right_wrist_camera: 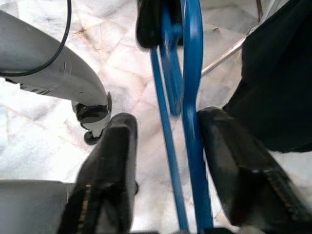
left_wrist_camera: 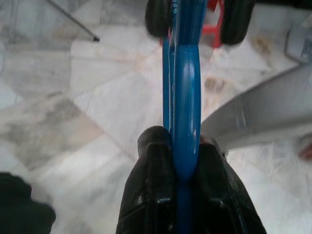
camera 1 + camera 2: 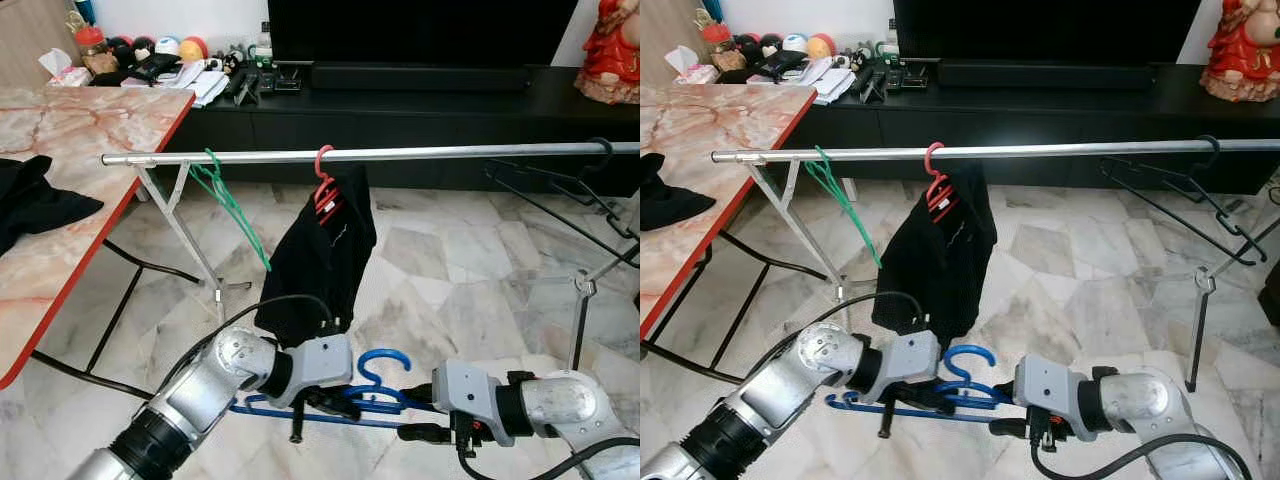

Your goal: Hang hanger

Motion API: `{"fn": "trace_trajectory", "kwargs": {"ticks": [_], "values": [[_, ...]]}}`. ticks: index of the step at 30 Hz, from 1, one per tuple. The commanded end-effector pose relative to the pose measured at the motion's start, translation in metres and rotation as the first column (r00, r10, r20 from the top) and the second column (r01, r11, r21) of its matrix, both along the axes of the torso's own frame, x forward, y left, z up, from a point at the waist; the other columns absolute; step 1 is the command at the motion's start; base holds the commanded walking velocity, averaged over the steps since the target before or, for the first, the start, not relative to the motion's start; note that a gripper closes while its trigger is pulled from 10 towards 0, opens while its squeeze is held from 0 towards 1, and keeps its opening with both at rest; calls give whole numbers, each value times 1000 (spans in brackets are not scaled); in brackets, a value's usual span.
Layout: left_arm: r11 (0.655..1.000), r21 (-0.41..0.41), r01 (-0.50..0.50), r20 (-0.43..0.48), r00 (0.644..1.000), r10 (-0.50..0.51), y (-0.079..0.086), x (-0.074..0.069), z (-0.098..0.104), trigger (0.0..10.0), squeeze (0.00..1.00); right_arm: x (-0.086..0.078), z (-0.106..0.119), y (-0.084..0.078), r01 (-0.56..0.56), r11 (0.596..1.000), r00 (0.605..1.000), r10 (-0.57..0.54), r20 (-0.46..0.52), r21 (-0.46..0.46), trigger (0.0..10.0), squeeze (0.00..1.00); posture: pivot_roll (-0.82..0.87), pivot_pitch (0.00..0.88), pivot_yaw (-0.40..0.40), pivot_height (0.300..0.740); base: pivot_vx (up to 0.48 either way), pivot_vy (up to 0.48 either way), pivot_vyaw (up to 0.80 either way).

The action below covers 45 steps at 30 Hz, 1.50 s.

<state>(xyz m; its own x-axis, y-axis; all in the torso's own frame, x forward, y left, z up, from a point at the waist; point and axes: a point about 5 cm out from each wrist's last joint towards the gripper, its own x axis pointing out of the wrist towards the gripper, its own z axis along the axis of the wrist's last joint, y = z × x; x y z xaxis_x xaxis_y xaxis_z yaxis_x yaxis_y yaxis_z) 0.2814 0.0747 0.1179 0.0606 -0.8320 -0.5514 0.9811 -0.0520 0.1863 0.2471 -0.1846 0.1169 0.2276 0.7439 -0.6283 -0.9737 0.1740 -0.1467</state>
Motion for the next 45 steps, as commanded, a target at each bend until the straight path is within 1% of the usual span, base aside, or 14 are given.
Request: {"fn": "trace_trajectory", "kwargs": {"ticks": [1,8,16,22,23,24,30,31,32,33,34,36,40,45], "values": [[999,34,4,20,1000,-5,4,2,-1,0,0,-2,-3,-2,-18,1000,1000,17,-25,-12,10000,1000,-41,138,11,740,0,0,0],[987,157,-38,55,998,29,25,5,-17,0,0,0,-8,-4,14,1000,1000,-14,-19,-21,10000,1000,-37,143,10,740,0,0,0],[972,114,-207,-80,973,216,45,-2,-48,0,0,1,-16,-5,68,998,998,-68,-15,-6,10000,1000,-40,147,12,740,0,0,0],[869,148,-472,-74,871,486,79,-11,-83,0,0,5,-32,-3,196,979,980,-195,-25,49,10000,1000,-32,149,10,740,0,0,0],[832,165,-530,-42,839,543,88,-14,-91,0,0,7,-39,-5,252,966,968,-250,-36,66,10000,686,-34,149,11,740,0,0,0],[737,187,-650,-4,750,662,103,-20,-104,9412,0,12,-55,-9,384,919,923,-380,-52,86,10000,0,-37,147,10,740,0,0,0],[370,143,-918,1,373,928,137,-43,-128,10000,0,3,-123,-15,738,675,666,-726,-171,11,10000,0,-22,139,9,740,0,0,0],[206,63,-976,-51,203,978,146,-48,-127,10000,0,-10,-143,-12,802,597,578,-787,-214,-30,10000,0,-19,136,5,740,0,0,0],[206,63,-976,-51,203,978,146,-48,-127,10000,0,-10,-143,-12,802,597,578,-787,-214,-30,10000,0,-19,136,5,740,0,0,0],[43,-8,-999,-144,43,989,155,-51,-123,10000,0,-22,-160,-12,868,491,460,-850,-258,-71,10000,0,-12,133,6,740,0,0,0],[-65,-66,-996,-218,-49,975,161,-53,-118,10000,0,-33,-171,-12,914,392,349,-890,-295,-103,10000,0,-11,131,4,740,0,0,0],[-100,-85,-991,-242,-77,967,163,-54,-116,10000,0,-38,-176,-11,930,349,298,-900,-317,-117,10000,0,-11,131,4,740,0,0,0],[-150,-135,-979,-196,-122,973,167,-59,-114,10000,0,-69,-199,-14,964,97,15,-949,-314,-248,10000,0,-2,113,11,740,0,0,0],[-154,-168,-974,-205,-119,972,159,-57,-109,10000,0,-74,-204,0,968,86,2,-941,-337,-234,10000,0,-11,101,19,740,0,0,0]]}}
